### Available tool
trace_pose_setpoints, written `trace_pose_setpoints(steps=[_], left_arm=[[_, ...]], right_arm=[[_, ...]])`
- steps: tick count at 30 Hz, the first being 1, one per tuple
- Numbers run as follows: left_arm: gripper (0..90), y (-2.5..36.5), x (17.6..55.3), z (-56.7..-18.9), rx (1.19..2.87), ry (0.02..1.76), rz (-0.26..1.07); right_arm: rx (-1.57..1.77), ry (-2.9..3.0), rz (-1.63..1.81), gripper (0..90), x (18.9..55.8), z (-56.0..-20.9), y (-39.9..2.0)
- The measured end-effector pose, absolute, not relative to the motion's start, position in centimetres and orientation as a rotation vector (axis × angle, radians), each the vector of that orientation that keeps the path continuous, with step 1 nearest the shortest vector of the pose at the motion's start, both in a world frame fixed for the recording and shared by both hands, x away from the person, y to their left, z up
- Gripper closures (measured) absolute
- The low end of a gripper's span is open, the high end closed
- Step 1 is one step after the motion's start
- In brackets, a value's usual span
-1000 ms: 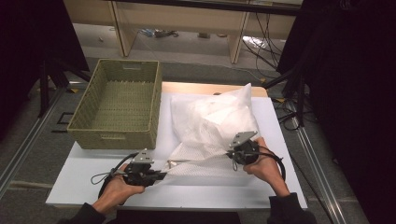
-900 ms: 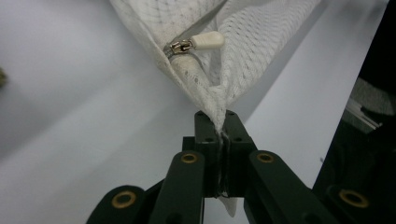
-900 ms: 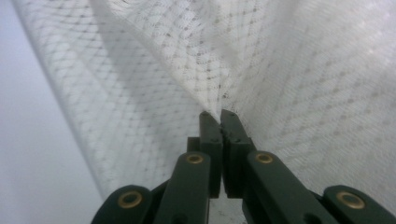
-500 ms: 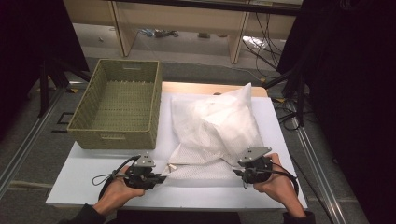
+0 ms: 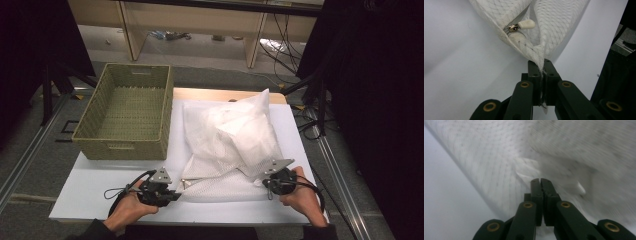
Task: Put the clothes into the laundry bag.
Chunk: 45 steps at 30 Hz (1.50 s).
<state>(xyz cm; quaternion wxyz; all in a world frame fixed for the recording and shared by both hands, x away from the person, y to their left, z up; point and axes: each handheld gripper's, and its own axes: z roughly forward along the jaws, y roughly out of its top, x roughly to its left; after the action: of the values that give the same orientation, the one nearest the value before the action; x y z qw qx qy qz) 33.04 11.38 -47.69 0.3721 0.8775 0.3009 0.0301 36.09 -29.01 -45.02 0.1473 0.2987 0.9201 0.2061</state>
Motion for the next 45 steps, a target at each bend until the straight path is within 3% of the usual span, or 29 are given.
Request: trace_pose_setpoints(steps=[8,16,19,23,28,34,45], left_arm=[[86.4,10.1,32.4,-47.9,2.268,0.732,0.028],[83.8,10.3,32.4,-48.1,2.307,0.73,0.031],[78.9,10.8,32.6,-47.8,2.309,0.736,0.038],[66.7,11.4,32.7,-47.2,2.264,0.806,0.068],[58.3,11.6,32.0,-46.3,2.209,0.777,0.176],[46.1,12.0,31.3,-45.4,2.197,0.759,0.266],[27.5,13.6,30.6,-45.1,2.121,0.816,0.265]], right_arm=[[0.981,2.667,0.553,90.0,31.8,-45.0,-32.5],[1.021,2.644,0.561,89.4,31.3,-44.9,-33.4],[1.031,2.608,0.559,83.2,31.3,-44.6,-33.4],[1.022,2.525,0.608,64.6,31.8,-44.4,-33.4],[1.069,2.434,0.745,49.8,32.0,-43.9,-32.7],[1.103,2.356,0.904,42.8,32.1,-43.4,-31.6],[1.068,2.392,1.077,33.5,31.1,-43.1,-28.5]])
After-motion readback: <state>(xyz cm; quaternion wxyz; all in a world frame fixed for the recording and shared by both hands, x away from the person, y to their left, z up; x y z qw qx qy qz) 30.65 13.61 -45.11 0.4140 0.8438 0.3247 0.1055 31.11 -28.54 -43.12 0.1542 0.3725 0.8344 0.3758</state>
